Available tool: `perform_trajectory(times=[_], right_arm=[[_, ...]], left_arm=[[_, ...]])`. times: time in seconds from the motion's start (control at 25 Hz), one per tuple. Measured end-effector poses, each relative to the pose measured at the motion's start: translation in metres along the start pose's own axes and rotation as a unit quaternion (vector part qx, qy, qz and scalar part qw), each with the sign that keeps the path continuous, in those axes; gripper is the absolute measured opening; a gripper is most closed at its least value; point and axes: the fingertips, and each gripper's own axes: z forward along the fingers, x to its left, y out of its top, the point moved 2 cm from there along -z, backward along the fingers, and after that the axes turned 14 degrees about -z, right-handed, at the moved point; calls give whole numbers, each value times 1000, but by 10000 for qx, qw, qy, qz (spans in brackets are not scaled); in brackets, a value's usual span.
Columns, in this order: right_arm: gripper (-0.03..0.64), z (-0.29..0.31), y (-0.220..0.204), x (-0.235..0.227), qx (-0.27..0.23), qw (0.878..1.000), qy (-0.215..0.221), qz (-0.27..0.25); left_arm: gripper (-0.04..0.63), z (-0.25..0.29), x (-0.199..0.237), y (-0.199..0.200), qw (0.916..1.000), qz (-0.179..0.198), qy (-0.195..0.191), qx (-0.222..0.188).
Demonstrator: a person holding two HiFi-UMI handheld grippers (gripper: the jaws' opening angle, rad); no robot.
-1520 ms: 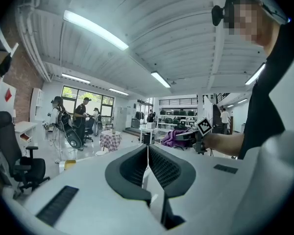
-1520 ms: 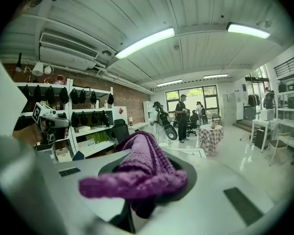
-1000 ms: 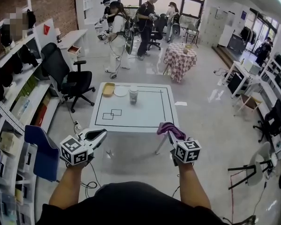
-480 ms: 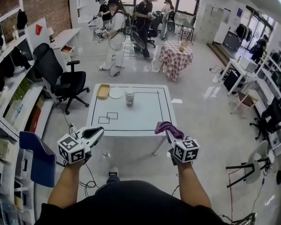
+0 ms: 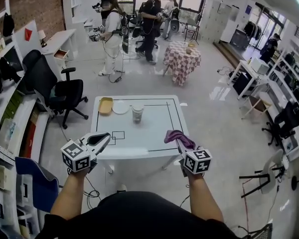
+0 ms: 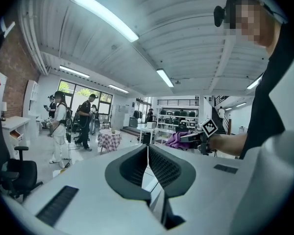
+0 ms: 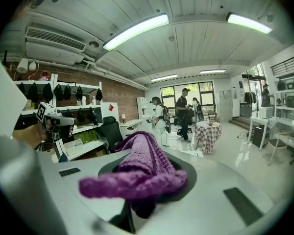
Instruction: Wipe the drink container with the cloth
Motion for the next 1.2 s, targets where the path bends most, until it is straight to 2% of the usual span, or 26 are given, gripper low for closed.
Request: perform_trajectory(times=[0.4,0.76,0.96,1.2], right_arm=[[78,84,24,-3,179,9990,-377,151],[78,149,29,17,392,9974,-558,249],[78,181,28,28,519,9969,-514,286],[78,208,31,16,597,9965,-487,315]], left_arm=[[25,33,103,39,9990,-10,-398,190],[26,33,184,49,9976,-120,-623,285],[25,34,217,50,9971,-176,-650,365],[26,55,239,51,9962,-286,-676,477]])
